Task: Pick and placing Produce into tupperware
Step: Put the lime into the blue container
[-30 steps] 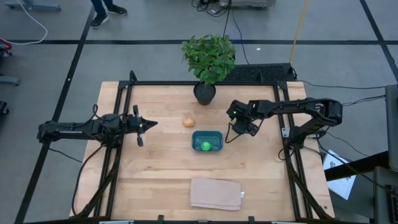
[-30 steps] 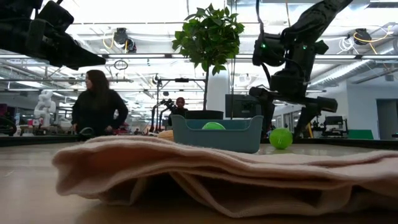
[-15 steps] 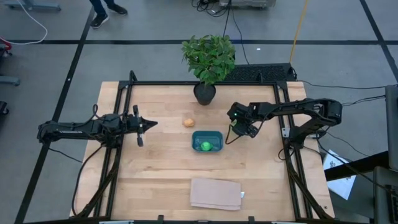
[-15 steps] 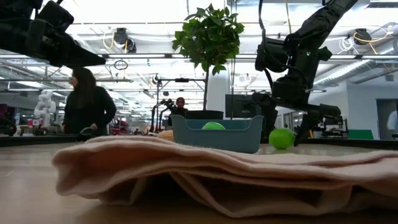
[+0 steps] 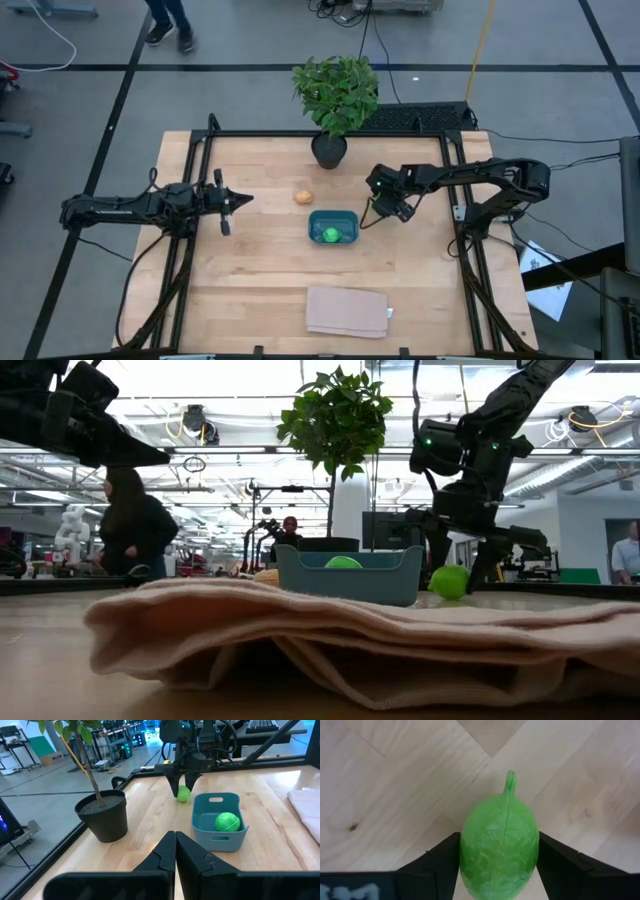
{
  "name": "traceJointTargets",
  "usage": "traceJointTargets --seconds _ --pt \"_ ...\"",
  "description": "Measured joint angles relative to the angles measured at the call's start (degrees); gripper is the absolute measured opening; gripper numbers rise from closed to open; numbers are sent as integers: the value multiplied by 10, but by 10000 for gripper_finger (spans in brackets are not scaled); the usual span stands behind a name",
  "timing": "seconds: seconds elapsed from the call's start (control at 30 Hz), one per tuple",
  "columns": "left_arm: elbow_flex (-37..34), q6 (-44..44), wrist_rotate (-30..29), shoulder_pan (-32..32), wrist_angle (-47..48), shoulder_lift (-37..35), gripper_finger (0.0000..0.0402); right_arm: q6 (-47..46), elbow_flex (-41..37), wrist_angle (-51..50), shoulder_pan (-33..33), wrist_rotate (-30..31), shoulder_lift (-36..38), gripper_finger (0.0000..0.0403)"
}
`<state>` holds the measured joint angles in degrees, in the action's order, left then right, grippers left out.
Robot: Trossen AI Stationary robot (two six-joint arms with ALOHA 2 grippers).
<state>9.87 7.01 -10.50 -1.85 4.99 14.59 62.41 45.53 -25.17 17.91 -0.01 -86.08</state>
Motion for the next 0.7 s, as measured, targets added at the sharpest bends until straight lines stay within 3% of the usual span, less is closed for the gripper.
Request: traceJointTargets --seconds 0.47,0.7 --pt "0 0 0 0 0 0 14 -98 122 -86 0 -1 9 211" --pt "0 0 0 0 -1 0 15 -153 135 -88 2 -47 68 211"
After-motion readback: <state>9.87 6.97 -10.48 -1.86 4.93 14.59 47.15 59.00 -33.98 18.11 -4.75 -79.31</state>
